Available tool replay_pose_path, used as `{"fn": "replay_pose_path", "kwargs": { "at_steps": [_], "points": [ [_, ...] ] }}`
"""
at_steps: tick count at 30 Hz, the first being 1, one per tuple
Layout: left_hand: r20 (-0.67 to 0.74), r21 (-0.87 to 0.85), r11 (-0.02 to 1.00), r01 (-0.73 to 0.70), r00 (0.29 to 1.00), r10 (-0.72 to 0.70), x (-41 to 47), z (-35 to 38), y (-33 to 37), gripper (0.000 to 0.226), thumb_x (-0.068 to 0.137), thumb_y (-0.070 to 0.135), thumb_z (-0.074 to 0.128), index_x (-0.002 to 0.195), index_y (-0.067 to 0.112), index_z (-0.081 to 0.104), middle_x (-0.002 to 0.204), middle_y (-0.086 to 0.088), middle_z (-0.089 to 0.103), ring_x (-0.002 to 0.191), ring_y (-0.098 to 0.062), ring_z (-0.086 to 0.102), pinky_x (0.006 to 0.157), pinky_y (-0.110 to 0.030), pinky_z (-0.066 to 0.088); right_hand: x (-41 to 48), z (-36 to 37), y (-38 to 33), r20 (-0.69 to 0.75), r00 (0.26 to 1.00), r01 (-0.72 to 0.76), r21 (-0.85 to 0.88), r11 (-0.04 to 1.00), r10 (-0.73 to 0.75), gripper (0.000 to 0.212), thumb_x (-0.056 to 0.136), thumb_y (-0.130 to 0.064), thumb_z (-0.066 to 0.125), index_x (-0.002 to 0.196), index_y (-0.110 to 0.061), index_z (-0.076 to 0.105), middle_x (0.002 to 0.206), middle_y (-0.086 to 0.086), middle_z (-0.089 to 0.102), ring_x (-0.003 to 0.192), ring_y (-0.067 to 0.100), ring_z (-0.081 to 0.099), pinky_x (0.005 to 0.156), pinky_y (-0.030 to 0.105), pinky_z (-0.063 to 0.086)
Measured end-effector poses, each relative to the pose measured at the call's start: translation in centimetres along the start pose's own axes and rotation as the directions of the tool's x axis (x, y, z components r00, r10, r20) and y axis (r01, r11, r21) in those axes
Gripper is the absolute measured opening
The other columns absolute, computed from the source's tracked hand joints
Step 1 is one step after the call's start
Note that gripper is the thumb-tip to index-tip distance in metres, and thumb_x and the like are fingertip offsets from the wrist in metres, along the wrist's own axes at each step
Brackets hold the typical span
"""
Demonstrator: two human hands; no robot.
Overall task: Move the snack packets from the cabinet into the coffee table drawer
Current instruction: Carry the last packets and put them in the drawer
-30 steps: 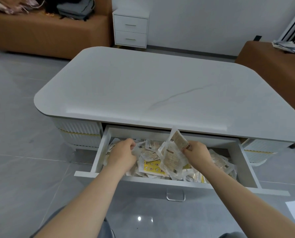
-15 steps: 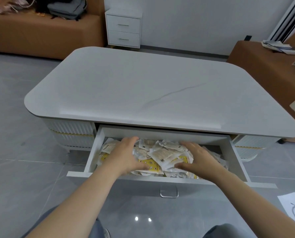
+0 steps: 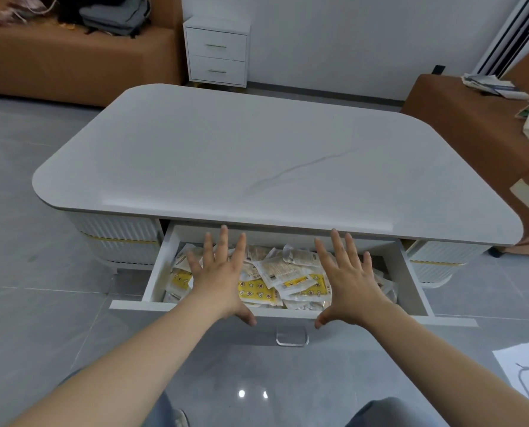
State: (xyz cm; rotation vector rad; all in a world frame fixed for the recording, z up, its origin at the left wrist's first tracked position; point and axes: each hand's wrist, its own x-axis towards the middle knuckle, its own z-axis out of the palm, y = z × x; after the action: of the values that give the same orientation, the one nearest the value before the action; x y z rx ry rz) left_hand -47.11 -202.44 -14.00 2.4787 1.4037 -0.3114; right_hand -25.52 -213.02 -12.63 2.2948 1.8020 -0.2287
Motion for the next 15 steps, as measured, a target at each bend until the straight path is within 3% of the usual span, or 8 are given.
{"fn": "replay_pose_path", "kwargs": {
  "at_steps": [7,15],
  "points": [
    [0.046,0.192,0.981,-0.033,0.999,0.025,3.2,-2.4,1.1,0.162,0.038,0.072,0.08,0.14,0.023,-0.036,0.144,-0.012,-0.046,0.132,-0.04,-0.04,0.108,-0.071,-0.006,2.6,-0.7,0.5,0.016,1.0,-0.024,0.0,1.0,0.024,0.154,0.045,-0.072,0.077,0.144,-0.023,-0.03,0.152,0.008,-0.035,0.139,0.033,-0.032,0.114,0.064,0.002],
    [0.153,0.181,0.983,-0.025,0.988,-0.003,5.3,-2.9,0.9,0.164,0.037,0.068,0.083,0.14,0.023,-0.036,0.146,-0.009,-0.044,0.133,-0.038,-0.038,0.108,-0.071,-0.004,4.9,-0.8,1.6,0.127,0.992,-0.026,0.035,0.999,0.021,0.156,0.043,-0.071,0.079,0.145,-0.021,-0.029,0.156,0.004,-0.027,0.139,0.03,-0.031,0.111,0.065,-0.001]
  ]
}}
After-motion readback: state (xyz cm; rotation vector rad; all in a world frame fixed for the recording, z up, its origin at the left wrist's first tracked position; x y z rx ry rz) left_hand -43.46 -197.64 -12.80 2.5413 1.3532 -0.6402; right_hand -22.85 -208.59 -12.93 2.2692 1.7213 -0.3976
